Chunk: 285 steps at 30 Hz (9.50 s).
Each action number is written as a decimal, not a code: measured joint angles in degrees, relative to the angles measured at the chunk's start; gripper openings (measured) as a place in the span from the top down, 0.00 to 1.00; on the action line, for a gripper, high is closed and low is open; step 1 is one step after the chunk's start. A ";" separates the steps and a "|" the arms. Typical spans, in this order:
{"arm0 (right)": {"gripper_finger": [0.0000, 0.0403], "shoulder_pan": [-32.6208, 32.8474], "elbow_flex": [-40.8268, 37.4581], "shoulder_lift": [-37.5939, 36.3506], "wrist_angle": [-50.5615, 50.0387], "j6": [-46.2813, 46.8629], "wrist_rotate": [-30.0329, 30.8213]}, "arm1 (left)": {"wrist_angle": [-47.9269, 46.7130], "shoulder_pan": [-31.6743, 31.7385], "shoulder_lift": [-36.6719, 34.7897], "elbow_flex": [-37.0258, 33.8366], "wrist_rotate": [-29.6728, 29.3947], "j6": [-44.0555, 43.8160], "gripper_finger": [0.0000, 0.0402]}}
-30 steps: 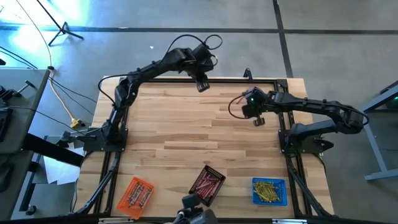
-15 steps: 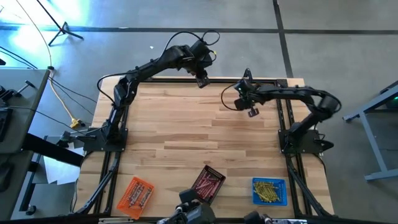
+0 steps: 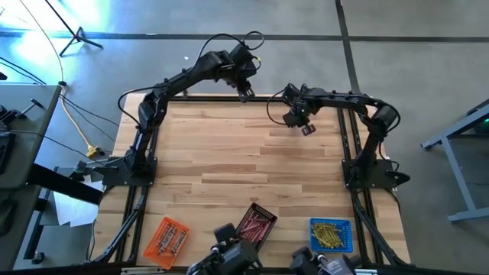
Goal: Sort crayons
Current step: Put the red crayon into the black bin, then return to Home Position
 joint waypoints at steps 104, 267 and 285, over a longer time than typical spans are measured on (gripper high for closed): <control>0.99 65.88 -0.98 0.35 44.35 66.88 -16.18 | -29.90 -7.73 -2.67 0.00 -5.41 -25.02 0.75; 0.81 38.86 -59.79 -102.49 32.32 88.61 13.71 | -7.30 -0.46 -2.95 -0.04 0.01 -12.44 0.75; 0.81 38.86 -59.79 -102.49 32.32 88.76 13.71 | -2.68 -8.06 -3.42 -6.46 2.18 -7.32 0.75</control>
